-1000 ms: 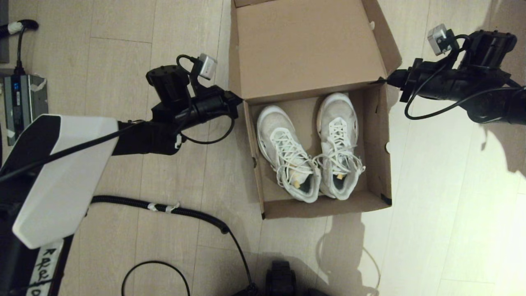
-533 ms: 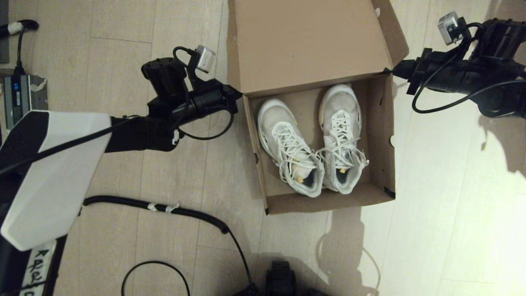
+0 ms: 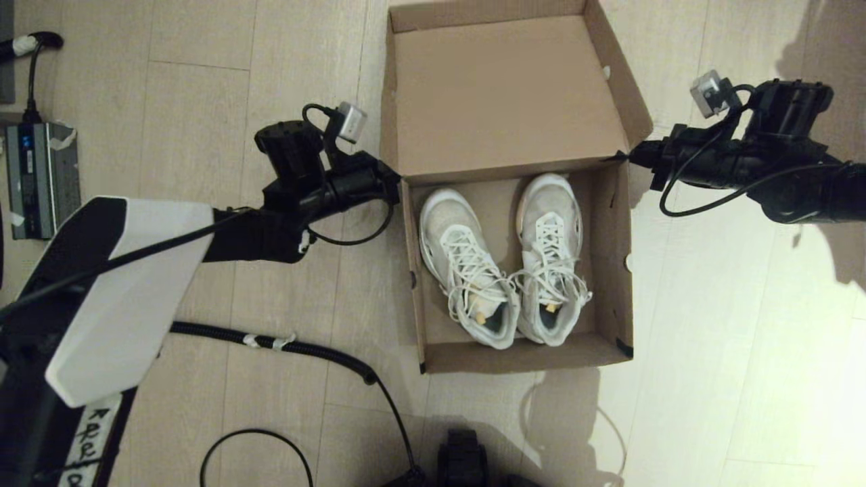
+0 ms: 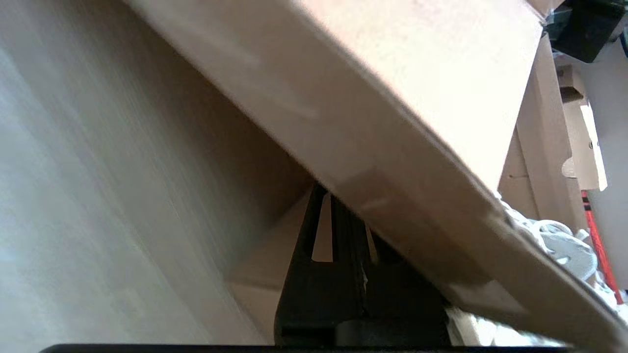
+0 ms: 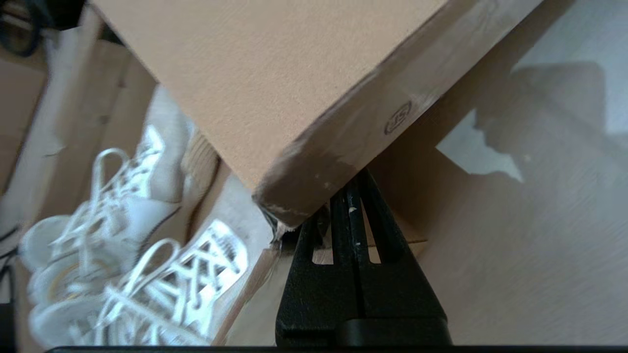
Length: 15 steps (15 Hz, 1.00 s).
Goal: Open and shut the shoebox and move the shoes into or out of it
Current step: Close the shoe box
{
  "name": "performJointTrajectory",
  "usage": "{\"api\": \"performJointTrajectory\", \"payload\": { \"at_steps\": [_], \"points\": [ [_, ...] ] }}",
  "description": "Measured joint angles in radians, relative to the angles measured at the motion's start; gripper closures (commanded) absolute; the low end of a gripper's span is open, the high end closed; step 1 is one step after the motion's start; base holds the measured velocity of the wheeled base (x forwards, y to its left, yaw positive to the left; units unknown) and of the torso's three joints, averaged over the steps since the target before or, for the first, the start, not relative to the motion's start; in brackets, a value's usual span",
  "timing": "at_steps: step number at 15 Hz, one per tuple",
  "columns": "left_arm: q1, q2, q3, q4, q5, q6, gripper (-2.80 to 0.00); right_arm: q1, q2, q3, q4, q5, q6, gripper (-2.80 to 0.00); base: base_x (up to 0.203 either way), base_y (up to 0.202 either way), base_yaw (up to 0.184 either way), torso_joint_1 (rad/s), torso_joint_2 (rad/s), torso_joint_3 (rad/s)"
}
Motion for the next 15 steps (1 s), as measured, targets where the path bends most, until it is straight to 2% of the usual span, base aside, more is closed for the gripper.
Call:
{"api": "performJointTrajectory", "payload": {
  "at_steps": [3,9,15],
  "points": [
    [-0.025,0.031,0.001,-0.003,0.006,-0.004,0.0,-0.001,-0.009,0.127,-0.086,-0.01,0.032,0.0,0.0,0.0,0.0,0.0,0.0,0.0],
    [-0.062,0.055,0.015,-0.006,0.042,-0.036,0.0,-0.028,-0.099,0.353,-0.323,-0.046,0.22,0.0,0.0,0.0,0.0,0.0,0.0,0.0],
    [-0.078,0.051,0.095,-0.034,0.057,-0.038,0.0,-0.058,-0.203,0.587,-0.375,-0.062,0.229,0.0,0.0,0.0,0.0,0.0,0.0,0.0]
  ]
}}
